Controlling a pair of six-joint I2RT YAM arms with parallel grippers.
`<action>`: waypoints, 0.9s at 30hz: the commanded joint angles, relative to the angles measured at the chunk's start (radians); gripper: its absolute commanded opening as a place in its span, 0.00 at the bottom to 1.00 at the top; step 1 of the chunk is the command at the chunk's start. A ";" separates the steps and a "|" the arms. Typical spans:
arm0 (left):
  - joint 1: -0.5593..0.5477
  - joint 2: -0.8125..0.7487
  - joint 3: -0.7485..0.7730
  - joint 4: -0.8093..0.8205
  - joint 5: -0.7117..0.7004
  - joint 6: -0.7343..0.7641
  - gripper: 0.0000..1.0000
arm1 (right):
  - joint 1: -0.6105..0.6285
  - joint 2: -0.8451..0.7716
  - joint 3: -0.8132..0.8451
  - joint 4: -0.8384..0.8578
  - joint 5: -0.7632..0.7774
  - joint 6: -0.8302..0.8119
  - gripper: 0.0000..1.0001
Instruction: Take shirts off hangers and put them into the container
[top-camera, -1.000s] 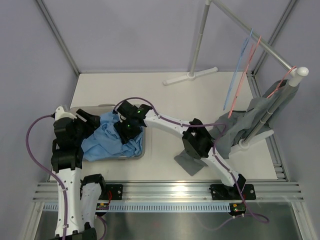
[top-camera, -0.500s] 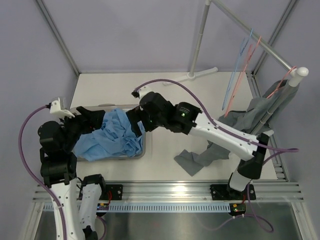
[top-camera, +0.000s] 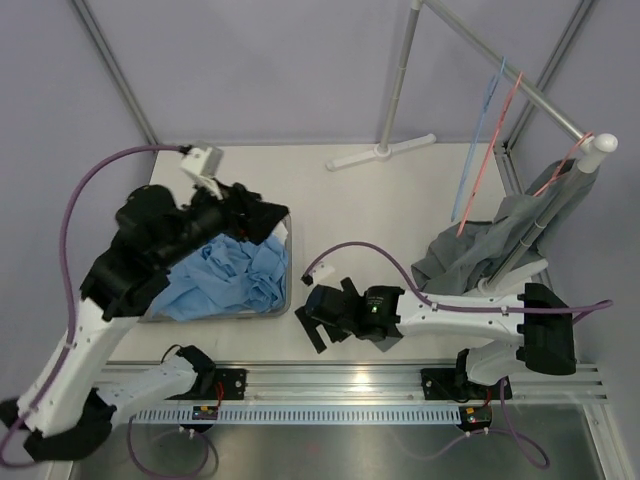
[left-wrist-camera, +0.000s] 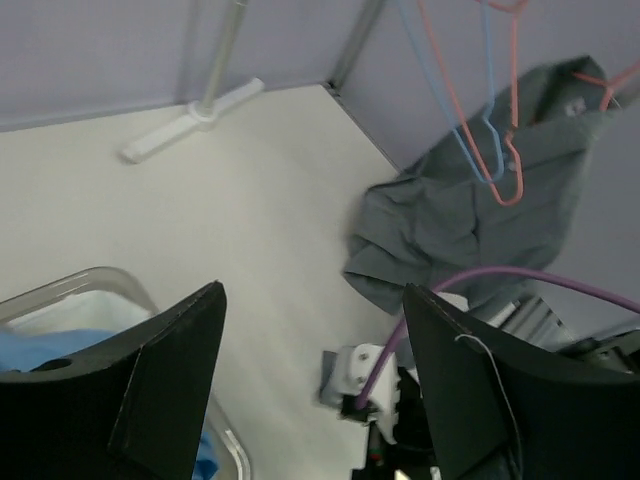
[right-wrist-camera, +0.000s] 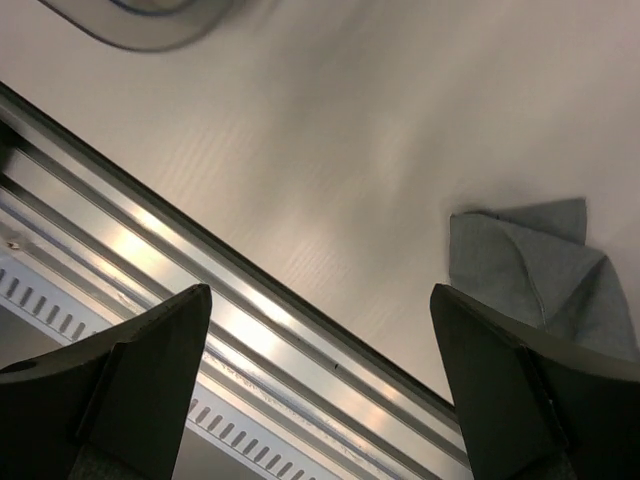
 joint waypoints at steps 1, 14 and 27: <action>-0.378 0.169 0.146 0.020 -0.417 0.092 0.76 | 0.024 -0.031 -0.098 0.130 0.024 0.121 0.99; -0.758 0.910 0.891 -0.003 -0.507 0.295 0.81 | 0.256 0.089 -0.409 0.401 0.011 0.465 0.99; -0.790 0.997 0.806 0.223 -0.314 0.324 0.77 | 0.352 0.049 -0.318 0.256 0.266 0.555 0.99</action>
